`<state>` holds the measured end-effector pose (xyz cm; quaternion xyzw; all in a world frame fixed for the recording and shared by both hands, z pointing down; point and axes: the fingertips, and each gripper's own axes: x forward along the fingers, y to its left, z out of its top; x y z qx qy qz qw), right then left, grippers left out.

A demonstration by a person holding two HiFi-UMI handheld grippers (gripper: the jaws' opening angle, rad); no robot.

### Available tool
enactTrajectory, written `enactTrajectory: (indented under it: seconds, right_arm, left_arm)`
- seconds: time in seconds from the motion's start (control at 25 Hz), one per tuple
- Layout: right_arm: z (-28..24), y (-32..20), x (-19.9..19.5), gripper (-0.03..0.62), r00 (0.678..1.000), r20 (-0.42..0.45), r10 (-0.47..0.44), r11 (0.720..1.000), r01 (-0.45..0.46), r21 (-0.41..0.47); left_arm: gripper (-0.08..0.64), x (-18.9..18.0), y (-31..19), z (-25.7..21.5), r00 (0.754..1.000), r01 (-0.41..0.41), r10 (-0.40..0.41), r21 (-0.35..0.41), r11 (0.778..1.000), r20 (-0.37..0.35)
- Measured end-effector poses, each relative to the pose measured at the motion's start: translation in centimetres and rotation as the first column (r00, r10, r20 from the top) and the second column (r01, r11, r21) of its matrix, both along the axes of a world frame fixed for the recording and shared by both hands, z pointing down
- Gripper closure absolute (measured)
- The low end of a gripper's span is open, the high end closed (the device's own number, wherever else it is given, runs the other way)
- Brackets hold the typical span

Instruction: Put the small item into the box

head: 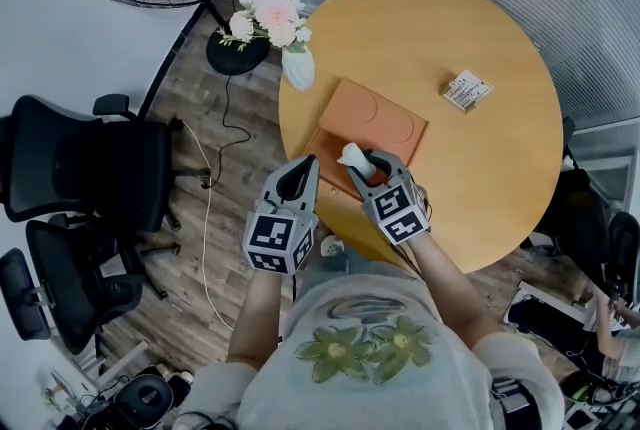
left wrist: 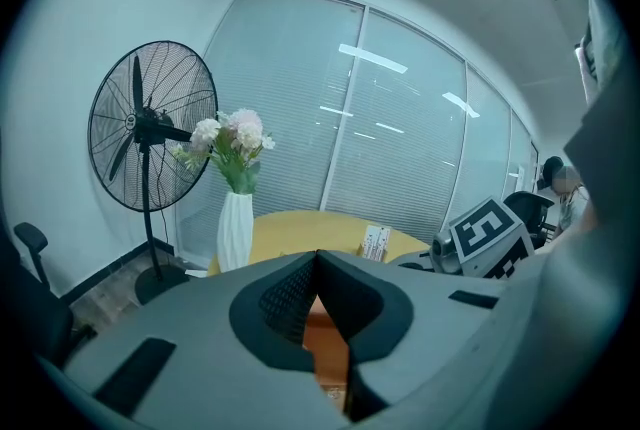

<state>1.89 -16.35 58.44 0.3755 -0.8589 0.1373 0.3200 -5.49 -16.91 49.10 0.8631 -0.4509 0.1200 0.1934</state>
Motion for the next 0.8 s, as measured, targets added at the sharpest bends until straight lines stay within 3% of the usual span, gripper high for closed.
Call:
enactTrajectory:
  seconds: [0.8]
  right_arm:
    - [3.1, -0.7, -0.5, 0.443, 0.997, -0.058, -0.045, 0.998, 0.042, -0.042]
  left_arm:
    - [0.56, -0.3, -0.8, 1.2, 1.0, 0.006, -0.006, -0.026, 1.0, 0.004]
